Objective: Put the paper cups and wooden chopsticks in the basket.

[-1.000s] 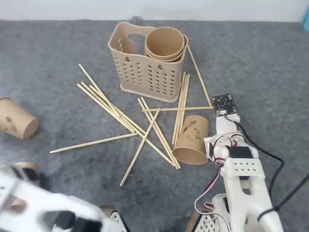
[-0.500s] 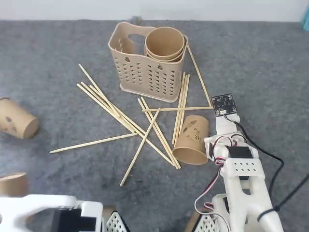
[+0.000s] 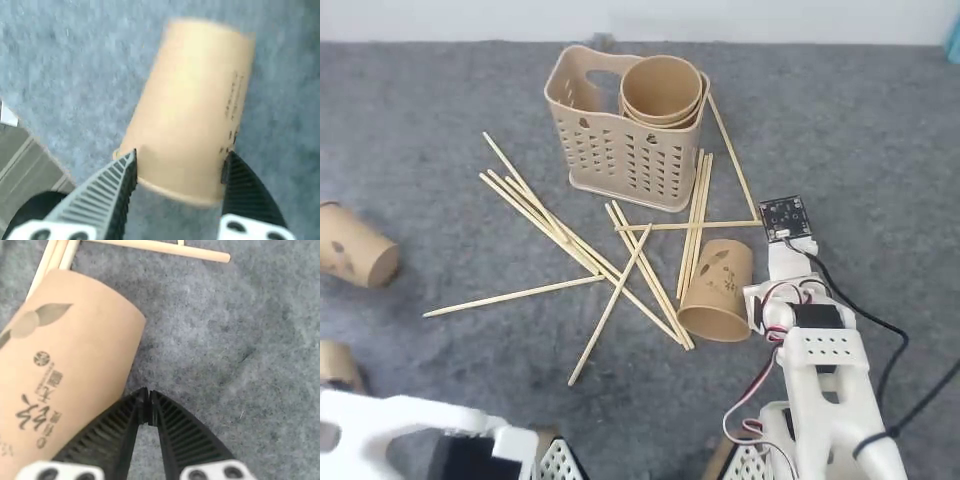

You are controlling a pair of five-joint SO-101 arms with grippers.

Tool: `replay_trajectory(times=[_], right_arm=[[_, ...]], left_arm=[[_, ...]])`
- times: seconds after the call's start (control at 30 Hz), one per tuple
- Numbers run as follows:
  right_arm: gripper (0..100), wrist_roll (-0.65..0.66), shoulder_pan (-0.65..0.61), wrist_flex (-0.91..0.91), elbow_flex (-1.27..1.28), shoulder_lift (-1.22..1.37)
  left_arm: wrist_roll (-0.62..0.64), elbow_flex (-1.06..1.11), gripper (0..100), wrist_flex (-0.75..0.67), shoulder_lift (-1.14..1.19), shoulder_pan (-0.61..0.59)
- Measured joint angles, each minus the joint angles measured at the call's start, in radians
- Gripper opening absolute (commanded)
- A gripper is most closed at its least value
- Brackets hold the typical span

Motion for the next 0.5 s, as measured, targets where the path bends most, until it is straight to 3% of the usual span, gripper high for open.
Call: replay_trajectory(times=[0.2,0.5], right_arm=[[0.8,0.0,0.002,0.0,0.0,0.0],[0.8,0.0,0.002,-0.002,0.0,0.0]], left_arm=[[0.203,-0.005,26,-0.132,0.02,0.074],[0.081,-0.29,26,0.189,0.02,0.003]])
